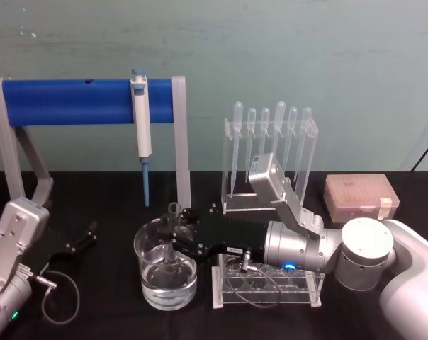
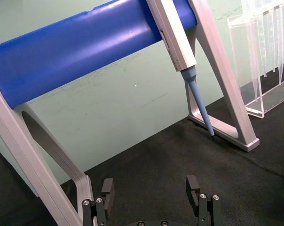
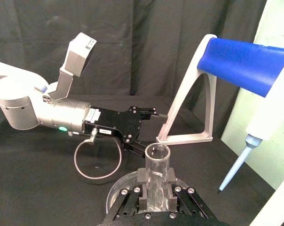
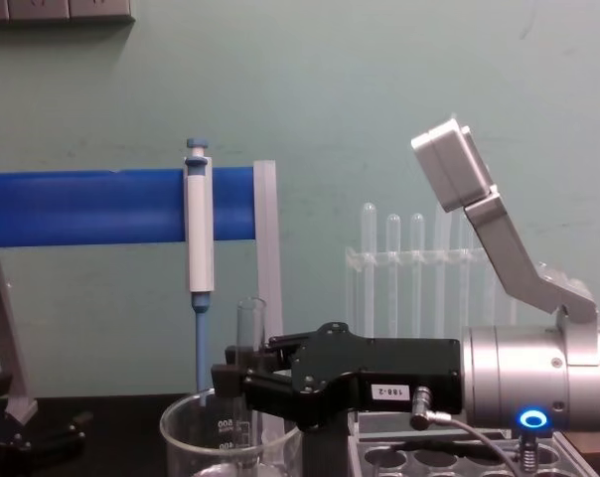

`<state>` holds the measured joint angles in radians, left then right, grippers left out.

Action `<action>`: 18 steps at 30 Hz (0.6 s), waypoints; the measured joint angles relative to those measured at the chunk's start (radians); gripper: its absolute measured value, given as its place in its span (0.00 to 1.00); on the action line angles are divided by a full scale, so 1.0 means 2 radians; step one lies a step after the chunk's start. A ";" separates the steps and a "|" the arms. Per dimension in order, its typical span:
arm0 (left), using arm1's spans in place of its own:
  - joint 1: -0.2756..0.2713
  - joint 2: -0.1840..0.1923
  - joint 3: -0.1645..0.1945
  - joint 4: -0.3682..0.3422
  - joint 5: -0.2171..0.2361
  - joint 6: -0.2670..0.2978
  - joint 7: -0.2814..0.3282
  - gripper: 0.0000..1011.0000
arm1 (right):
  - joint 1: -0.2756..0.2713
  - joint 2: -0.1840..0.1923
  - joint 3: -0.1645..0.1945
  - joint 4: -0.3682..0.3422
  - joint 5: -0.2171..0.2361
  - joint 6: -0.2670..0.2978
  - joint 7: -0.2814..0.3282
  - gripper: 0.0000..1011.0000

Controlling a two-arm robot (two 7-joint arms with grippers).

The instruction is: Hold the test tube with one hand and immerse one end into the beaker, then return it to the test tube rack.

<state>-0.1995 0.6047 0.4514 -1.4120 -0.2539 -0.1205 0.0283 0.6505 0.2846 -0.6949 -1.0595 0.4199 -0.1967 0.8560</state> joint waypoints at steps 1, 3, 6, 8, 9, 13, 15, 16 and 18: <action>0.000 0.000 0.000 0.000 0.000 0.000 0.000 0.99 | 0.000 0.000 0.000 0.000 0.000 0.000 0.000 0.22; 0.000 0.000 0.000 0.000 0.000 0.000 0.000 0.99 | 0.000 0.000 0.000 -0.001 0.000 0.000 0.000 0.22; 0.000 0.000 0.000 0.000 0.000 0.000 0.000 0.99 | -0.001 0.000 0.001 -0.002 0.001 0.000 0.001 0.22; 0.000 0.000 0.000 0.000 0.000 0.000 0.000 0.99 | -0.001 0.000 0.001 -0.002 0.001 0.000 0.001 0.22; 0.000 0.000 0.000 0.000 0.000 0.000 0.000 0.99 | -0.001 0.000 0.001 -0.002 0.001 0.000 0.001 0.22; 0.000 0.000 0.000 0.000 0.000 0.000 0.000 0.99 | -0.001 0.000 0.001 -0.002 0.001 0.000 0.001 0.22; 0.000 0.000 0.000 0.000 0.000 0.000 0.000 0.99 | -0.001 0.000 0.001 -0.002 0.001 0.000 0.001 0.22; 0.000 0.000 0.000 0.000 0.000 0.000 0.000 0.99 | -0.001 0.000 0.001 -0.002 0.001 0.000 0.001 0.22; 0.000 0.000 0.000 0.000 0.000 0.000 0.000 0.99 | -0.001 0.000 0.001 -0.002 0.001 0.001 0.001 0.22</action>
<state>-0.1996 0.6046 0.4514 -1.4120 -0.2539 -0.1206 0.0283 0.6495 0.2852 -0.6933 -1.0641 0.4222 -0.1957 0.8578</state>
